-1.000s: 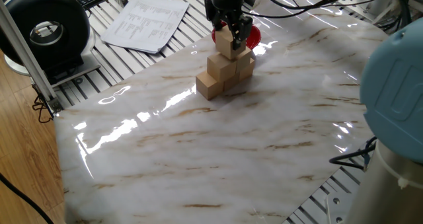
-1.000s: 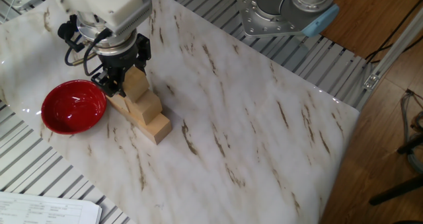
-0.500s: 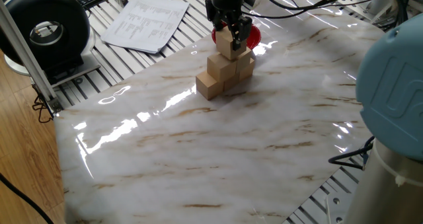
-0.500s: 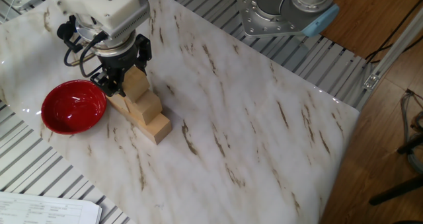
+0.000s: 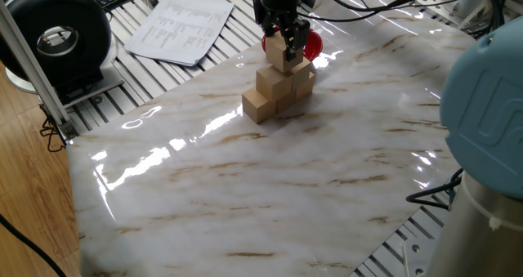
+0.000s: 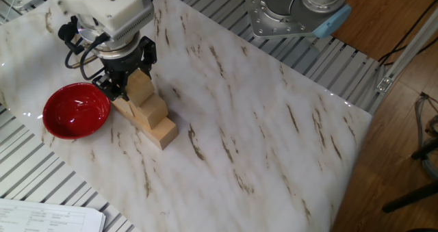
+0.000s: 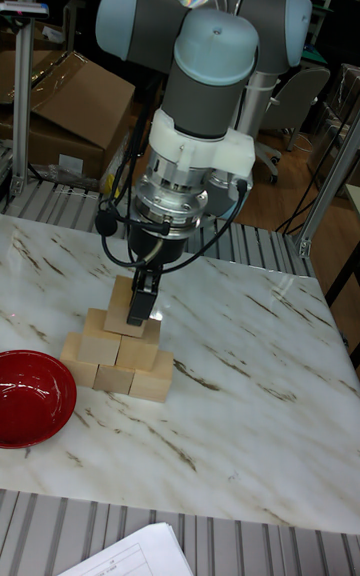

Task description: Stack the blocks into a pyramid shape

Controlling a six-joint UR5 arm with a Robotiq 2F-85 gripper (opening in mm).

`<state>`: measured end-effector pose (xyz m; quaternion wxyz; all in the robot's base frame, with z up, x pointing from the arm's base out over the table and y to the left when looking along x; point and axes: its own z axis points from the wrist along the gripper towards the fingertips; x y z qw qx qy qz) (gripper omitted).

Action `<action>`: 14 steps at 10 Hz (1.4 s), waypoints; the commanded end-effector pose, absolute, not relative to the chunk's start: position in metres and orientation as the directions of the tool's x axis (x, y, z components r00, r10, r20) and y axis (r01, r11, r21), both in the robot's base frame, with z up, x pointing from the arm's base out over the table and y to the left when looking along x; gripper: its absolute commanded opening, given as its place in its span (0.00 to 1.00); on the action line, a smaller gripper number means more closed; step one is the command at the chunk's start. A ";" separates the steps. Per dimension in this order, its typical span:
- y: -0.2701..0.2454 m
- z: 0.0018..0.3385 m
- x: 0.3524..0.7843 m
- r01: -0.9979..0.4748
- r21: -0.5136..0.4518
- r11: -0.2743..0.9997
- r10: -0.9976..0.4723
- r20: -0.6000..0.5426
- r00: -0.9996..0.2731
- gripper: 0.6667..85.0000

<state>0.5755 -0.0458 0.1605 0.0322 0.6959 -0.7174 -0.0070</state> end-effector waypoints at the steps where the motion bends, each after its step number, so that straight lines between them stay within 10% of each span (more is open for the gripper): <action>1: -0.044 0.163 0.578 -0.998 0.046 0.042 -0.999 0.025 -0.041 0.00; 14: -0.045 0.152 0.578 -0.999 0.027 0.030 -1.000 0.002 -0.030 0.00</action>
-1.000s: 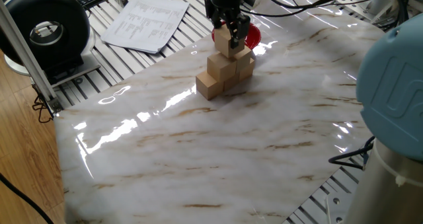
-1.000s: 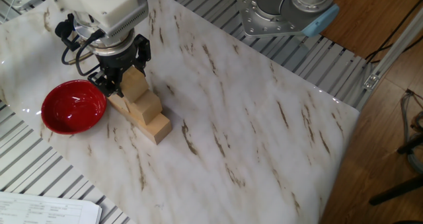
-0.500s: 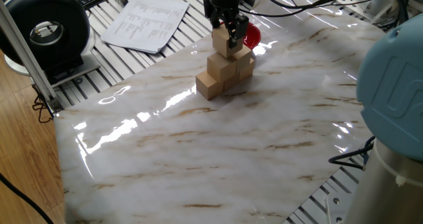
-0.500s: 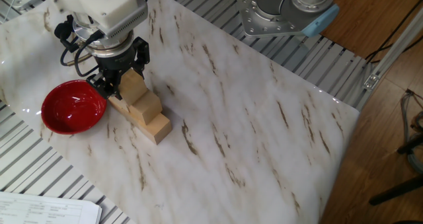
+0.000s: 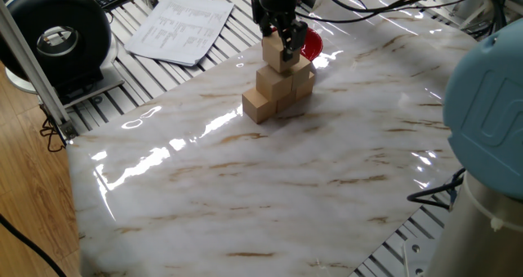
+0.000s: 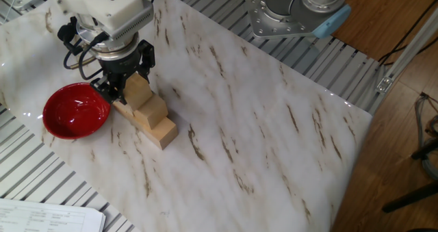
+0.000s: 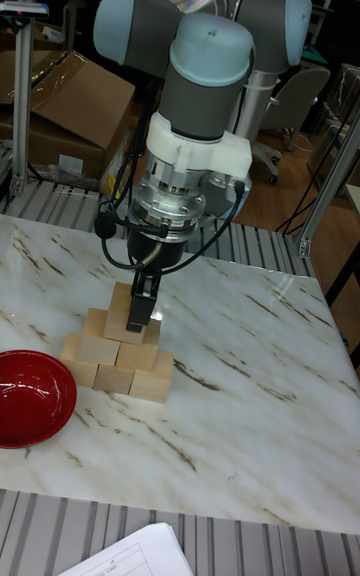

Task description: Stack the blocks into a pyramid shape

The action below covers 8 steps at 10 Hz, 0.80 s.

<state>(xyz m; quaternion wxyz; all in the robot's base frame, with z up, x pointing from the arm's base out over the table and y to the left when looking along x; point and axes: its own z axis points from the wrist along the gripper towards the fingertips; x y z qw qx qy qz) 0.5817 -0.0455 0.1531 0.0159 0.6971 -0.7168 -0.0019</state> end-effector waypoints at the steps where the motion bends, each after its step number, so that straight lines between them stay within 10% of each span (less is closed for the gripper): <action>1: -0.047 0.151 0.576 -0.999 0.028 0.030 -1.000 0.006 -0.030 0.00; 8: -0.046 0.151 0.575 -0.999 0.029 0.034 -0.999 0.000 -0.034 0.00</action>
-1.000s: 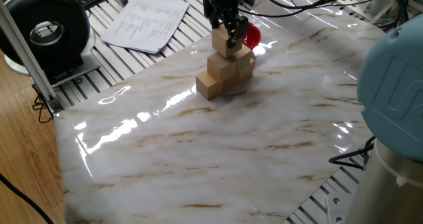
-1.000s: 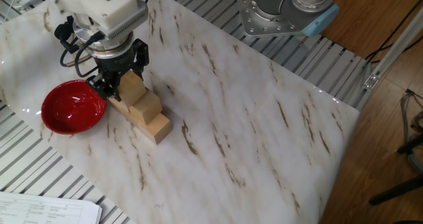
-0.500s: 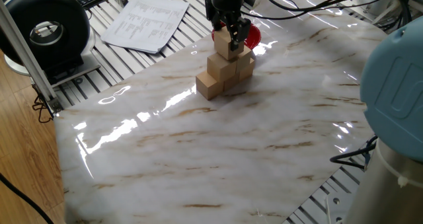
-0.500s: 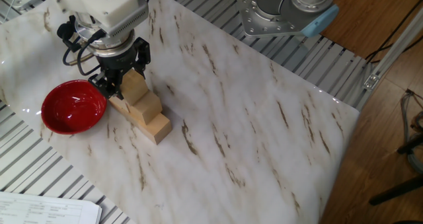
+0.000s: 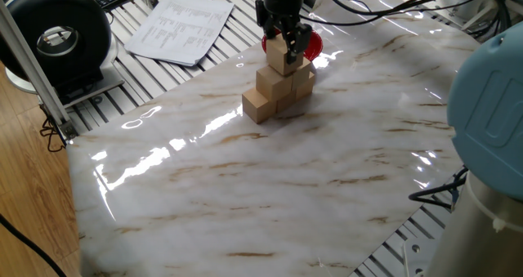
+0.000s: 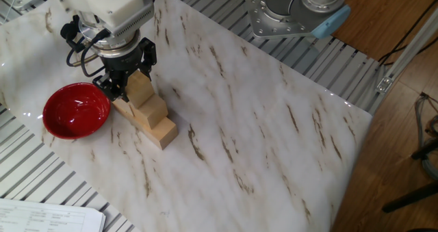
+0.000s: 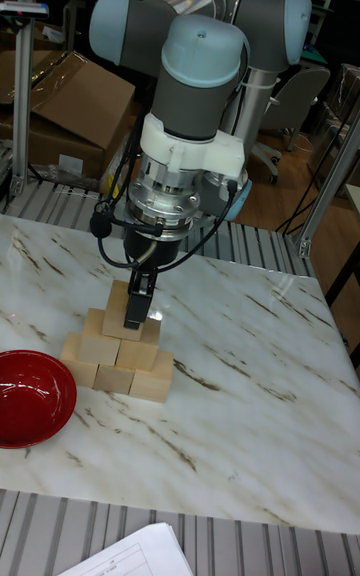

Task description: Stack the blocks into a pyramid shape

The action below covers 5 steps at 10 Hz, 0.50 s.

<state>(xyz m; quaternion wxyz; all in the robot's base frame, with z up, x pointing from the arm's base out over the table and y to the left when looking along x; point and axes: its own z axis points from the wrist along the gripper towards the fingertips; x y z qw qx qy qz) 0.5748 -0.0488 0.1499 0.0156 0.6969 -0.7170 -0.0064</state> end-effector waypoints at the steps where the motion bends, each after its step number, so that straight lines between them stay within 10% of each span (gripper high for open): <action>1: -0.046 0.150 0.575 -0.999 0.029 0.034 -0.999 0.000 -0.034 0.00; 5: -0.052 0.150 0.575 -0.999 0.026 0.043 -0.999 0.018 -0.042 0.00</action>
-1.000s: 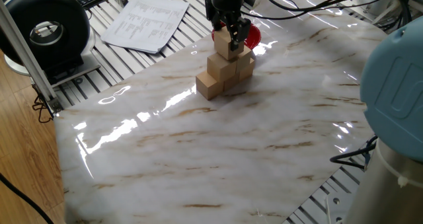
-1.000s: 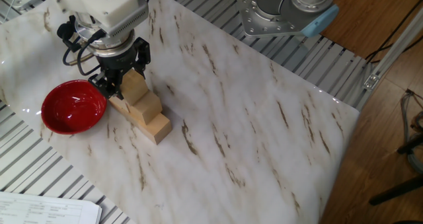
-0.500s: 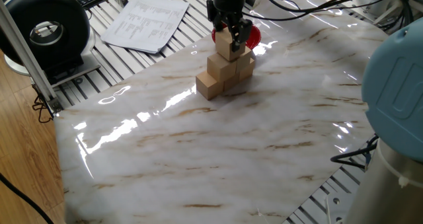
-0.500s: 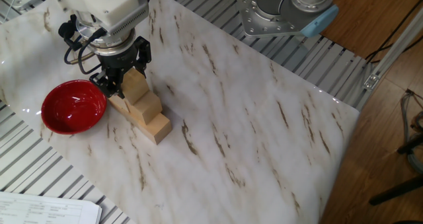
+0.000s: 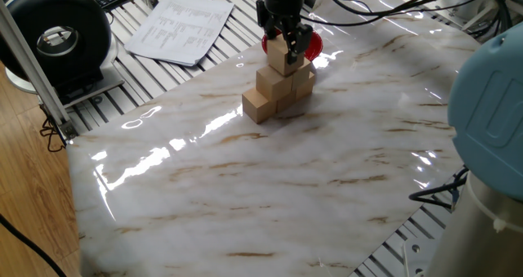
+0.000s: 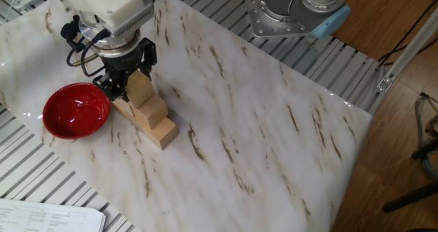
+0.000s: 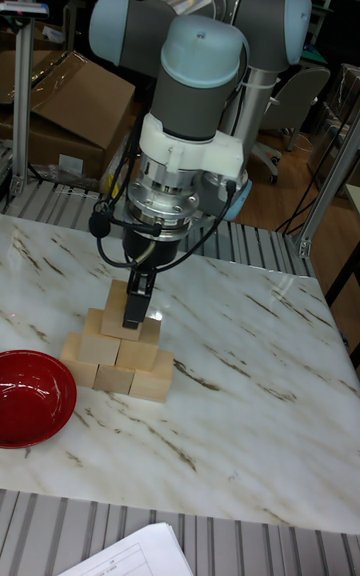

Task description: Stack the blocks into a pyramid shape

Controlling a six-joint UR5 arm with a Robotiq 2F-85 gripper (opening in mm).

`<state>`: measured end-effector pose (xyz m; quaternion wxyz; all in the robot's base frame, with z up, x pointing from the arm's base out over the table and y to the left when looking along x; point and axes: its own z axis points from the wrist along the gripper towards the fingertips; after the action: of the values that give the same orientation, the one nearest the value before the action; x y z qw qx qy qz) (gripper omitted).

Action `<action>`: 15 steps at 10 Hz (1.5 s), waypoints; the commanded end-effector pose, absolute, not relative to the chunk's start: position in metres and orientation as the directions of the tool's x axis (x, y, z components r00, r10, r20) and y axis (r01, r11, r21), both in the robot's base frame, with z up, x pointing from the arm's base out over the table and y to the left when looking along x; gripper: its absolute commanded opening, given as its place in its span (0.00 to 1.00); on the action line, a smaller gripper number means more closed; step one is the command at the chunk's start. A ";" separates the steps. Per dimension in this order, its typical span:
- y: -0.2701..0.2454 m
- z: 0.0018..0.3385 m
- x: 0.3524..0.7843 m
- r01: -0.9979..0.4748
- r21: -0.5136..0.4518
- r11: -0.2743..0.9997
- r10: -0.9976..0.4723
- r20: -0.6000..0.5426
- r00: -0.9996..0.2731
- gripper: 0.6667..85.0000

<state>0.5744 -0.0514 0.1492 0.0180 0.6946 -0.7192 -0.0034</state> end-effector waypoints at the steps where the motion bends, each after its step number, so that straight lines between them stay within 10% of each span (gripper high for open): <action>1: -0.053 0.150 0.575 -0.999 0.025 0.049 -0.999 0.021 -0.048 0.00; 15: -0.046 0.145 0.572 -0.998 0.031 0.058 -0.998 0.012 -0.057 0.00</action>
<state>0.5728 -0.0495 0.1437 0.0209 0.6883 -0.7252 -0.0023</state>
